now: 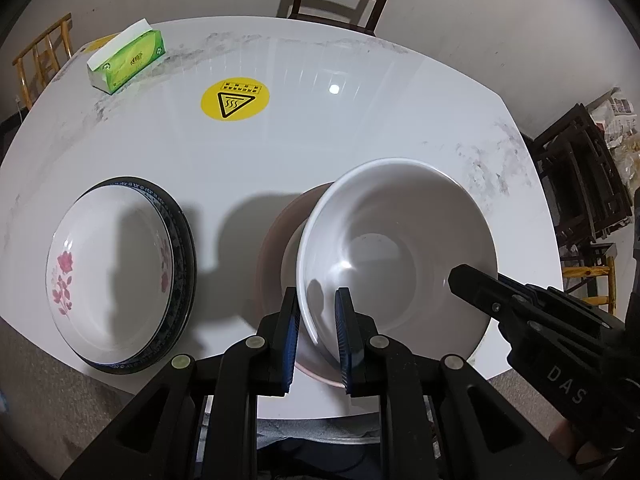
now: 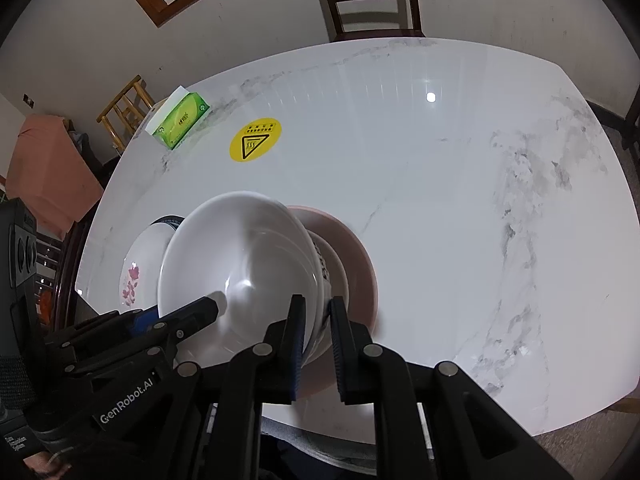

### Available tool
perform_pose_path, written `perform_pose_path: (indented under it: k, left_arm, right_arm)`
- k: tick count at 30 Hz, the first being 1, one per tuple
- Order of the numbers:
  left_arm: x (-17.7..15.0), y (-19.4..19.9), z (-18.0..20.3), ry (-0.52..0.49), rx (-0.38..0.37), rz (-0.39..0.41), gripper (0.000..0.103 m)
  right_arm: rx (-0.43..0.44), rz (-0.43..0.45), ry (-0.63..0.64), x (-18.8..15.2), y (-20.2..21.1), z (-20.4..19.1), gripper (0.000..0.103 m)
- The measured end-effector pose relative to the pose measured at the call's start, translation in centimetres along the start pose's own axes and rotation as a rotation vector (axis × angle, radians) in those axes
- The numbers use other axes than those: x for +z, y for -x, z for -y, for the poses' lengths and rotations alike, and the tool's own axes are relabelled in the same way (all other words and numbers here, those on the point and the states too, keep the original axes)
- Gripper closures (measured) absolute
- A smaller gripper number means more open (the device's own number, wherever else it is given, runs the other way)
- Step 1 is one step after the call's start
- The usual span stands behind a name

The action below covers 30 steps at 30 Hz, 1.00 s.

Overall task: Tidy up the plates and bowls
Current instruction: 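Lower the ribbed white bowl into the nested bowls with the left gripper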

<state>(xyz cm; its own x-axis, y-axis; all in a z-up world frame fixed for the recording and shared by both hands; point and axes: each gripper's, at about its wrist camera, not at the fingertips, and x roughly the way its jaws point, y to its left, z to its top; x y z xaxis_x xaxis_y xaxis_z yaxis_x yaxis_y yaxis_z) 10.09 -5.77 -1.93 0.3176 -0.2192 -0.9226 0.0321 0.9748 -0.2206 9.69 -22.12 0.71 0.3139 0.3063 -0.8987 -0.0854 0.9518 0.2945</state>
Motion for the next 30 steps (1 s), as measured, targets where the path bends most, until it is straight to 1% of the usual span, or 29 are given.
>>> perform_pose_path:
  k: [30]
  left_arm:
    - [0.0, -2.3, -0.9, 0.013, 0.017, -0.034, 0.089]
  right_arm:
    - [0.007, -0.046, -0.022, -0.2, -2.6, 0.4, 0.090]
